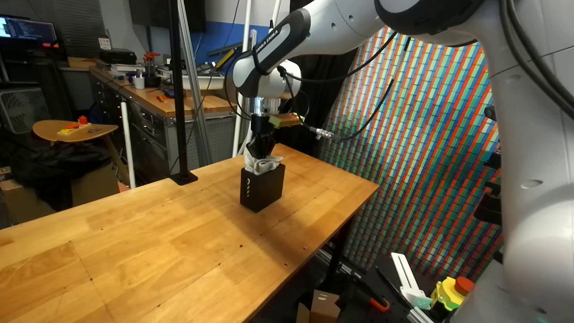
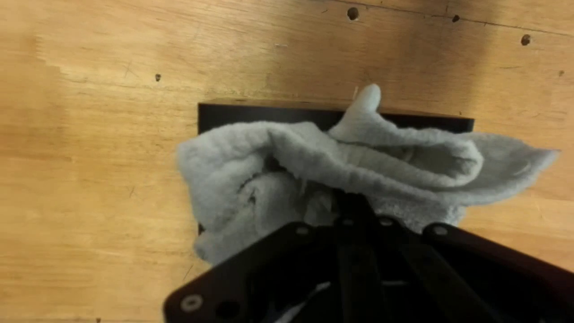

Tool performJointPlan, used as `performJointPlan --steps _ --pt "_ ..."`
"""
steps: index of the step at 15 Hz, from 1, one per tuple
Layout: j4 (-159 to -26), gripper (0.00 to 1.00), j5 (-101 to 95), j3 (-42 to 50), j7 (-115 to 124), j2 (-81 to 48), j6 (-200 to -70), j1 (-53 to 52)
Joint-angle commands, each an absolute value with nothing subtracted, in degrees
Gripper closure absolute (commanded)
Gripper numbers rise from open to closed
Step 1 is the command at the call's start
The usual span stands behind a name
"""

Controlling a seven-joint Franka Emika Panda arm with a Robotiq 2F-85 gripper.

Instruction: Put the towel in the box

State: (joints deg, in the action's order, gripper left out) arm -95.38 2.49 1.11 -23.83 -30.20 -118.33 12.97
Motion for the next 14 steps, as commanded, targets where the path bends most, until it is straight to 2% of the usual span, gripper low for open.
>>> performJointPlan --steps 1,6,14 --pt "-97.1 0.99 1.6 1.3 -24.2 -24.1 -117.1 12.2" --pt "-94.8 0.99 1.7 0.8 -24.6 -20.6 -117.1 10.5" --pt "-90.2 0.99 2.5 0.1 -25.6 -24.2 -117.6 8.7"
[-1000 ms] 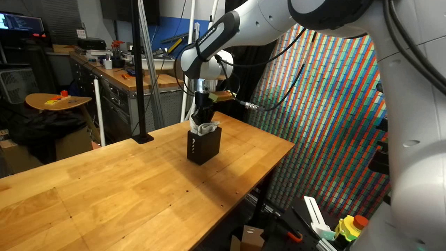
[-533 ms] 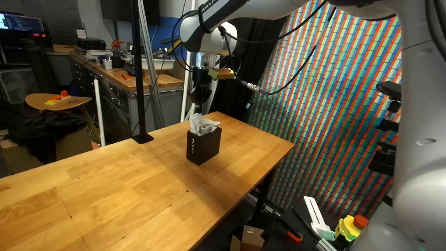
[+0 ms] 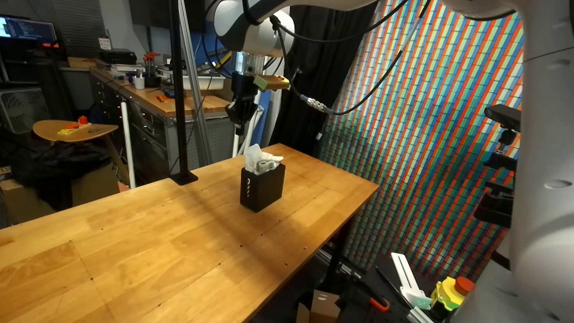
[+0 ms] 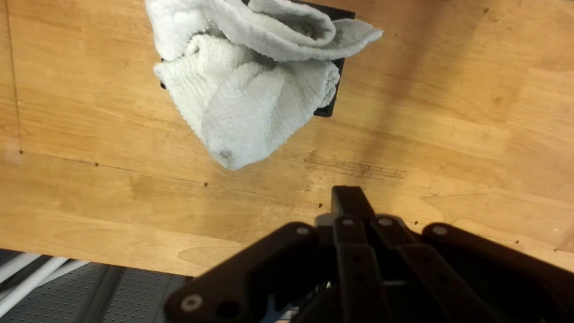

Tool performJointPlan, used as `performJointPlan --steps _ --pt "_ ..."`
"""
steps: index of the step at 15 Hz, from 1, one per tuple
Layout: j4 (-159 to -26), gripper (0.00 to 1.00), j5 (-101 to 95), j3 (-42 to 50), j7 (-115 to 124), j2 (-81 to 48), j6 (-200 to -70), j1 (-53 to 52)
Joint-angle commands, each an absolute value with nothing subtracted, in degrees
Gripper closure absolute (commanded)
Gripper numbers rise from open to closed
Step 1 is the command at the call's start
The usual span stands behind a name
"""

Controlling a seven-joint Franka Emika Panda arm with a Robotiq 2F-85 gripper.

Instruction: Put the towel in the box

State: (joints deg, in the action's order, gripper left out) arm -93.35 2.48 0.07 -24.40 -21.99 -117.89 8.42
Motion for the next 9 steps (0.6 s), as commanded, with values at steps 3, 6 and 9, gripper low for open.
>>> performJointPlan --steps 3,6,9 --pt "-87.4 0.99 3.4 0.4 -25.6 -27.1 -116.5 9.9" --pt "-83.6 0.99 3.4 0.6 -25.1 -30.9 -115.0 11.0" --pt "-80.7 0.99 2.8 0.5 -24.8 -33.9 -113.9 11.7"
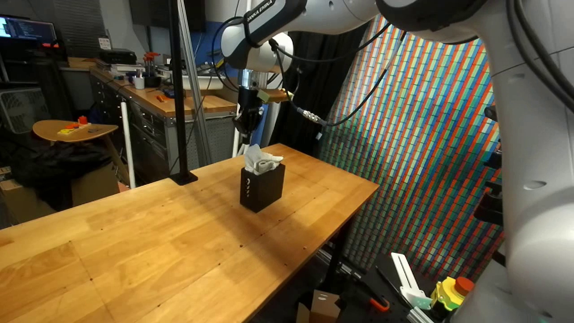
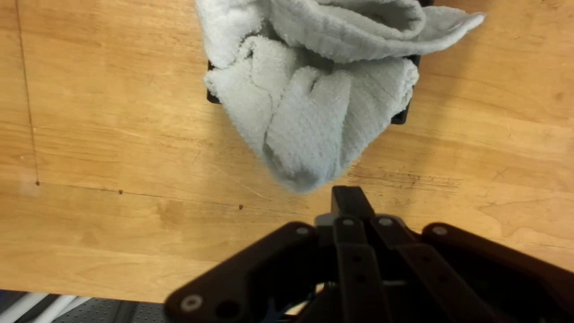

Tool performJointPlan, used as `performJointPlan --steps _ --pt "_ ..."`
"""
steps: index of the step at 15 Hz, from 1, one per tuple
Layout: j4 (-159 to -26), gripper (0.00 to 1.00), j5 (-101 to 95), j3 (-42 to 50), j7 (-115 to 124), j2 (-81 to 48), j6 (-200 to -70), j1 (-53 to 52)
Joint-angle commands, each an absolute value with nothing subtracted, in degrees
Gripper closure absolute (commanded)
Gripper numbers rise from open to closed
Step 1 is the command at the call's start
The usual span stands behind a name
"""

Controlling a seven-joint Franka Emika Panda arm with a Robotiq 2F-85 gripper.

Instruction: Put the towel in the box

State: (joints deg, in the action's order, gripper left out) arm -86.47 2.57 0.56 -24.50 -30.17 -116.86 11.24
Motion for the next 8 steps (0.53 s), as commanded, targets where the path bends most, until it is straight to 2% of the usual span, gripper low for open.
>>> performJointPlan --steps 1,8 --pt "-79.9 0.99 2.7 0.5 -24.7 -34.7 -113.5 11.8" --pt "-74.0 0.99 2.3 0.6 -24.1 -40.3 -110.7 12.3"
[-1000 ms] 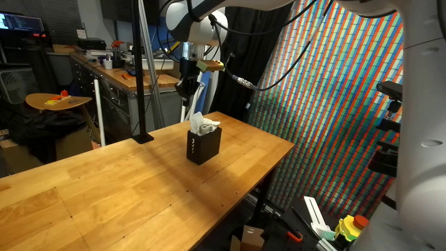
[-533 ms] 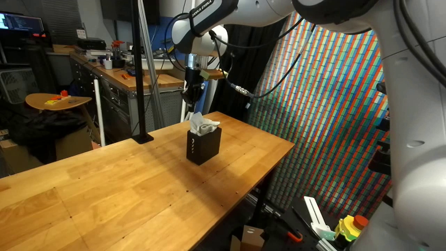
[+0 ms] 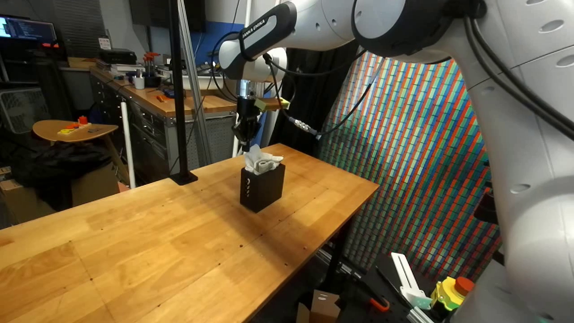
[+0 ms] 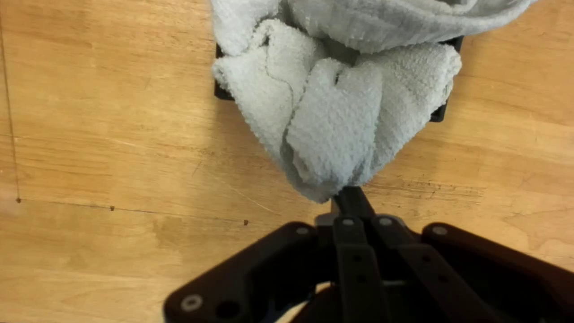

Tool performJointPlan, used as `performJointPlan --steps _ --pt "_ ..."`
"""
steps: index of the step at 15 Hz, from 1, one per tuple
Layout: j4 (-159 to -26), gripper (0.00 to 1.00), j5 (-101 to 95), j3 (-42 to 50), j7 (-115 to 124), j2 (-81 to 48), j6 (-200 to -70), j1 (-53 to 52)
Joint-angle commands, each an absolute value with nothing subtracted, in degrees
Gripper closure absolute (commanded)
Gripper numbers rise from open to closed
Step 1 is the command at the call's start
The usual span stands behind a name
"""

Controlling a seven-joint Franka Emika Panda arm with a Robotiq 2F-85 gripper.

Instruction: Put the towel in the box

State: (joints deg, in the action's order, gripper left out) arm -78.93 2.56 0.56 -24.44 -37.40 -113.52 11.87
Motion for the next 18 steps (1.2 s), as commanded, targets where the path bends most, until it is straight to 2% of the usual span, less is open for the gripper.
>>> performJointPlan --steps 1,8,18 --pt "-73.8 0.99 2.1 0.8 -24.0 -40.8 -110.6 12.4" --pt "-75.5 0.99 2.1 1.0 -23.2 -40.8 -111.1 13.4" --pt "-95.0 0.99 1.7 2.9 -20.0 -26.1 -114.9 13.2"
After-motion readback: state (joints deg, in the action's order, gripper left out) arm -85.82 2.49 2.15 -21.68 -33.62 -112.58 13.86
